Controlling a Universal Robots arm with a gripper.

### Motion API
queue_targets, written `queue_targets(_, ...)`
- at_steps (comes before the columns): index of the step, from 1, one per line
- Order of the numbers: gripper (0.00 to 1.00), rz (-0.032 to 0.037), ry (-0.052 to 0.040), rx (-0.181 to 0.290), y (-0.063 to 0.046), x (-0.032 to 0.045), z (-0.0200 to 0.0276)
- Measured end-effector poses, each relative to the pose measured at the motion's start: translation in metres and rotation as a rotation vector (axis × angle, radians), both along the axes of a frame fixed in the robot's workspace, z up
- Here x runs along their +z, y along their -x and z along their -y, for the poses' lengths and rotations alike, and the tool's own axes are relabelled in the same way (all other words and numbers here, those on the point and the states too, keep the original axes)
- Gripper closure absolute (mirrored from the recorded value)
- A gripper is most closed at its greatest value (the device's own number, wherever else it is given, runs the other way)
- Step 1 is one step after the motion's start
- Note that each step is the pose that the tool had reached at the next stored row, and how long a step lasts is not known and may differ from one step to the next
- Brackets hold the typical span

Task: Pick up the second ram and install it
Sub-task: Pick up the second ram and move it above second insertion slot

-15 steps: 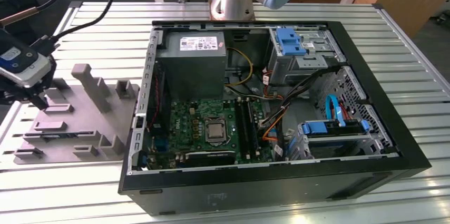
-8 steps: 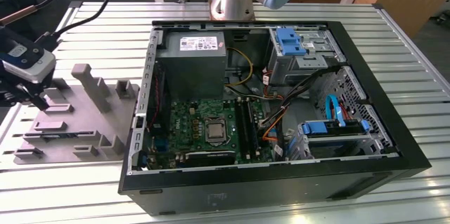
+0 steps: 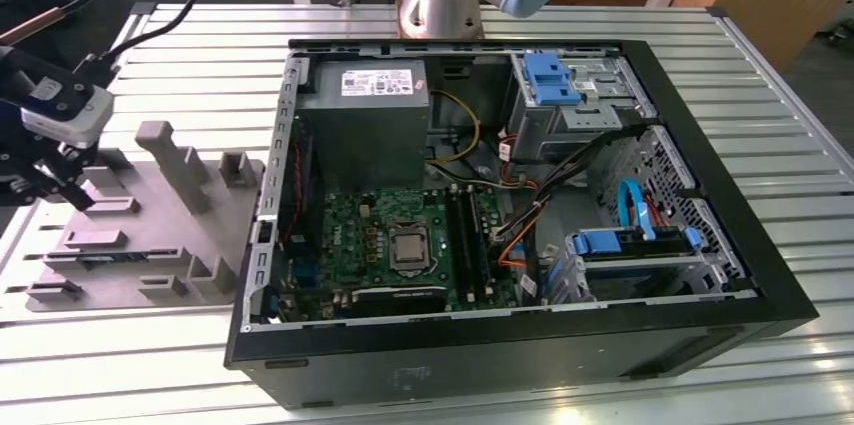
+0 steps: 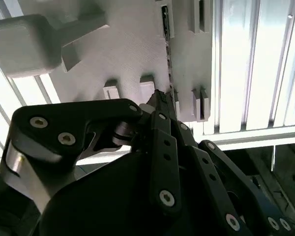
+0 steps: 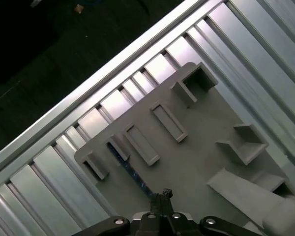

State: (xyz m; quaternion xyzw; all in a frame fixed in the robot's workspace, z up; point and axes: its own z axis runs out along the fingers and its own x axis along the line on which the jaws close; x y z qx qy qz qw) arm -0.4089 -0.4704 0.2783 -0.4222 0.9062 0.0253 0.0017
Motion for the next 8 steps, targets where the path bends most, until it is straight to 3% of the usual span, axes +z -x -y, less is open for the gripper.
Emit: queue_targets(8, 0.89, 0.0000, 0.0000, 0.146, 0.0000, -0.0023, 0.0000)
